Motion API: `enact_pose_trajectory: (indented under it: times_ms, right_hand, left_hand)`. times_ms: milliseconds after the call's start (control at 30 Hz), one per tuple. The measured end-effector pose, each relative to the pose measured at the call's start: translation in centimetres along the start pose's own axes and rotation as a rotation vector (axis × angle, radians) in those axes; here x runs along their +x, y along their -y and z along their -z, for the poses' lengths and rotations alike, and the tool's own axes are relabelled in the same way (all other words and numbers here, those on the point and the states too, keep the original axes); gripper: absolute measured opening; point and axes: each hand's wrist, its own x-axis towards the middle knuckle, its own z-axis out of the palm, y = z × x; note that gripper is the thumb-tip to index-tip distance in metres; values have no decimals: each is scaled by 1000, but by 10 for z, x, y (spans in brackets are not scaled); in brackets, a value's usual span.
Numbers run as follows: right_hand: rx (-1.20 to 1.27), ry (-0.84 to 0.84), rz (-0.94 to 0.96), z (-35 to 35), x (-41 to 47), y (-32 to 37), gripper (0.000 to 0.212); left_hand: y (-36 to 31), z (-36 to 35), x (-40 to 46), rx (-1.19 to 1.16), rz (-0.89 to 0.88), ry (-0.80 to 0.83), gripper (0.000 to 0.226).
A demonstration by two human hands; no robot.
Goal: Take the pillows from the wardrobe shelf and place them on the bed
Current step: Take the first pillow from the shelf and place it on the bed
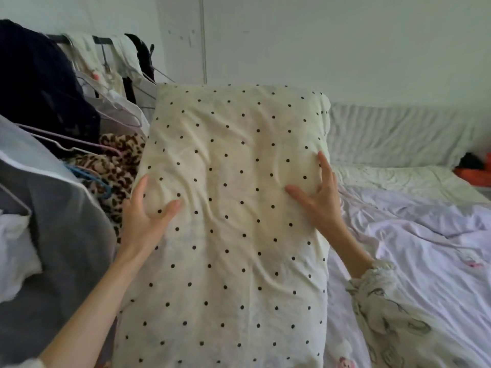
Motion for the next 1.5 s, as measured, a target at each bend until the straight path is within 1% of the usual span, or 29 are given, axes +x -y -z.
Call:
enact_pose_trajectory:
  times_ms: [100, 300, 467, 567, 733, 900, 1067, 1200, 1367, 1500]
  right_hand:
    - [5, 0, -33, -11, 54, -30, 92]
    - [-20, -38, -74, -31, 154, -82, 91]
    - [-74, -97, -107, -57, 237, -134, 93]
    - [-120, -124, -128, -80, 293, -167, 94]
    - [-161, -163, -181, -124, 396, -215, 94]
    - [-150, -227, -241, -150, 479, -257, 95]
    - [-196, -314, -300, -158, 543, -301, 94]
    - [-209, -353, -337, -159, 595, -345, 93]
    - [-206, -404, -384, -154, 668, -412, 94]
    - [-209, -456, -452, -147, 717, -462, 93]
  left_hand:
    - [4, -44, 57, -41, -2, 42, 82]
    - [11, -129, 159, -65, 12, 84, 78]
    - [29, -208, 249, -67, -1, 127, 72]
    - [49, -259, 313, -82, -1, 176, 69]
    - [77, -339, 430, -54, -28, 234, 71]
    - [82, -413, 534, -70, -62, 311, 72]
    - [85, -487, 609, -67, -117, 407, 71]
    - [85, -556, 659, -37, -145, 451, 70]
    - [82, -659, 721, -46, -138, 528, 72]
    - [76, -739, 762, -7, -106, 613, 72]
